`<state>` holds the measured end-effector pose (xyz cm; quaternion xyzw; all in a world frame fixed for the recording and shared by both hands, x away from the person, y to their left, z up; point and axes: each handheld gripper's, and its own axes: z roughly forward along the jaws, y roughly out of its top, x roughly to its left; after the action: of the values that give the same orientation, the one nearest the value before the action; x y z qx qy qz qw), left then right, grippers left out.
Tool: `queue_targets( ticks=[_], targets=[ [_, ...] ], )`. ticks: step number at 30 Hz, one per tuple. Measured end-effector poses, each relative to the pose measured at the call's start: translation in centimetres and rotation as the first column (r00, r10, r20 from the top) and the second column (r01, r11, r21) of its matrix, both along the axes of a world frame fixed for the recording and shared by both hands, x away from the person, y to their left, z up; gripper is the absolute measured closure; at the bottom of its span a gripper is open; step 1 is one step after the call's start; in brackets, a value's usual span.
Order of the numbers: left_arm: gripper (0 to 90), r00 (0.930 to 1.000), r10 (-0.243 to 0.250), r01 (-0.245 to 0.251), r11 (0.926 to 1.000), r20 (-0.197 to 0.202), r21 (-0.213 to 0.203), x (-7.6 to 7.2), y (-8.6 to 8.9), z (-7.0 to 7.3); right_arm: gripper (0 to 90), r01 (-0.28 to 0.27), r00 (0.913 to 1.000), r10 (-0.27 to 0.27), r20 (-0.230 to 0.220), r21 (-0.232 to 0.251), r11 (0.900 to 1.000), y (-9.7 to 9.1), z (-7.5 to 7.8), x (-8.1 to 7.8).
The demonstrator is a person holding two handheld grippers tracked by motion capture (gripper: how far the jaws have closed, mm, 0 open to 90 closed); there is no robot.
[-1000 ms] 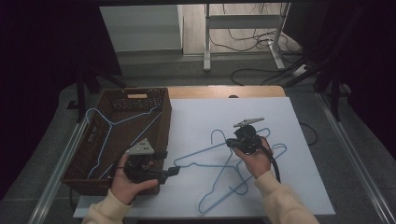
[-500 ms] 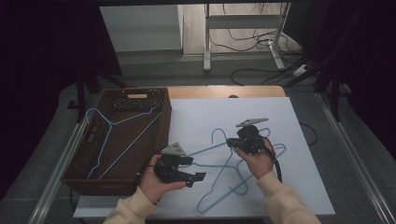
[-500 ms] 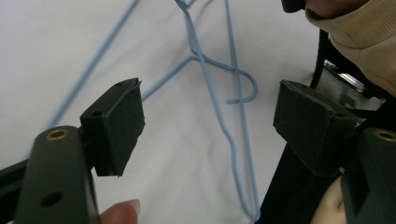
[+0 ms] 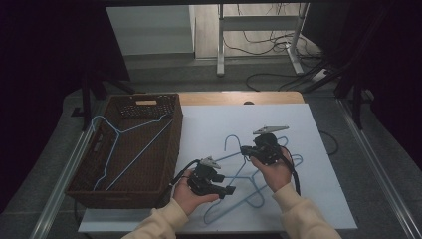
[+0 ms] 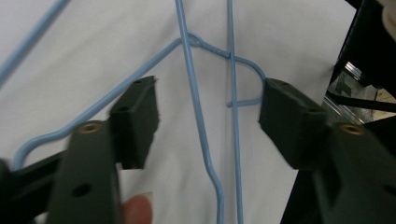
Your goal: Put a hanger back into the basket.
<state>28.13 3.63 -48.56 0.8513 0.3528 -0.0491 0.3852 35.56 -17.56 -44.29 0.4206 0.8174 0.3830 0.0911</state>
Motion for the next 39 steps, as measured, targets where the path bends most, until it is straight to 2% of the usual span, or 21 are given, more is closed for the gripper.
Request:
queue_targets(
  ticks=[4,7,12,15,18,19,24,28,34,39],
  targets=[
    [52.7,0.9998,0.018,-0.018,0.9995,-0.010,0.026,0.3,-0.5,-0.8,85.5,-0.006,1.0000,0.006,0.000,0.012,0.9999,0.0,0.1,-0.1],
    [61.4,0.9995,0.024,-0.023,0.9994,-0.023,0.024,0.5,-0.7,-1.2,85.4,-0.009,1.0000,0.009,0.002,0.020,0.9998,0.0,0.3,-0.2],
    [76.7,0.9988,0.019,-0.018,0.9998,-0.046,0.009,0.6,-0.5,-1.5,85.4,-0.012,0.9999,0.012,0.002,0.029,0.9995,0.0,0.5,-0.3],
    [84.0,0.9978,0.019,-0.020,0.9997,-0.063,-0.014,0.7,-0.2,-1.5,85.2,-0.018,0.9998,0.018,0.001,0.030,0.9994,-0.1,0.5,-0.4],
    [85.4,0.9975,0.037,-0.039,0.9986,-0.059,-0.036,0.6,0.2,-1.4,83.6,-0.037,0.9993,0.037,0.007,0.039,0.9986,-0.2,0.7,-0.4],
    [86.0,0.9971,0.041,-0.045,0.9975,-0.064,-0.055,0.6,0.4,-1.2,81.0,-0.043,0.9991,0.042,0.008,0.049,0.9979,-0.3,0.8,-0.4],
    [86.3,0.9965,0.057,-0.064,0.9913,-0.062,-0.115,0.3,1.3,-0.2,58.9,-0.076,0.9961,0.071,0.053,0.093,0.9928,-1.1,1.4,-0.7],
    [86.4,0.9968,0.061,-0.068,0.9855,-0.052,-0.155,0.0,1.9,0.8,47.2,-0.074,0.9930,0.061,0.102,0.129,0.9890,-2.3,2.1,-1.2],
    [86.4,0.9975,0.065,-0.069,0.9784,-0.026,-0.195,-0.3,3.0,2.3,40.7,-0.096,0.9792,0.065,0.192,0.157,0.9829,-4.8,2.5,-2.2],
    [86.4,0.9974,0.070,-0.072,0.9702,-0.016,-0.231,-0.3,4.0,3.3,39.6,-0.086,0.9760,0.050,0.212,0.166,0.9823,-6.7,2.0,-2.9]
  ],
)
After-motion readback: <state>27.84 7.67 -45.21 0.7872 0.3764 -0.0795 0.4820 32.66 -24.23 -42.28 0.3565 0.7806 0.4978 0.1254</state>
